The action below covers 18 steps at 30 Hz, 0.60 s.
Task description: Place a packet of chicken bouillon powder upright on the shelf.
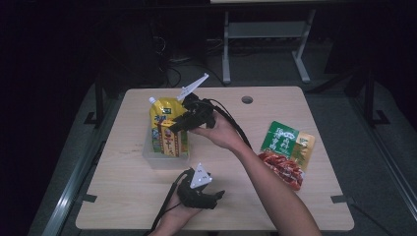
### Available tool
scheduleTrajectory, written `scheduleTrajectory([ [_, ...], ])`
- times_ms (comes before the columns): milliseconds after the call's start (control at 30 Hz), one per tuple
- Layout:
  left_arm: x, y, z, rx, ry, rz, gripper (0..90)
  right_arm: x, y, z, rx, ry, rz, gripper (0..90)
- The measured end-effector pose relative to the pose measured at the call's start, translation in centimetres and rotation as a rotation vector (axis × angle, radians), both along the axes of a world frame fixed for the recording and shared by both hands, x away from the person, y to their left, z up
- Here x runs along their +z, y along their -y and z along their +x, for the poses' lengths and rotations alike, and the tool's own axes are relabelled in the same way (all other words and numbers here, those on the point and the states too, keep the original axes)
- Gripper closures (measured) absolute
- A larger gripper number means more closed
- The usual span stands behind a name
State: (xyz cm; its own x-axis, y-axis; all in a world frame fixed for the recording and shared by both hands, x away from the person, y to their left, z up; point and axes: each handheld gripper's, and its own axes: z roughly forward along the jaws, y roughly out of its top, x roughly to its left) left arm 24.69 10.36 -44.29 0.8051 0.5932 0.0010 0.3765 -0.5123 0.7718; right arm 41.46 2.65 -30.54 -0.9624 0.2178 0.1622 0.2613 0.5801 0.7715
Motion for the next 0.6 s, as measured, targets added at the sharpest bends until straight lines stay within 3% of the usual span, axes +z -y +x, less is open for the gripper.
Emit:
scheduleTrajectory([
  [367,0.0,0.0,0.2,-0.006,-0.009,-0.003,26.3,-1.2,-1.3,0.2,0.066,-0.027,-0.017,67.7],
  [600,0.0,-0.1,0.3,-0.007,-0.009,-0.003,26.3,-1.9,-1.9,0.4,0.079,-0.035,-0.035,67.6],
])
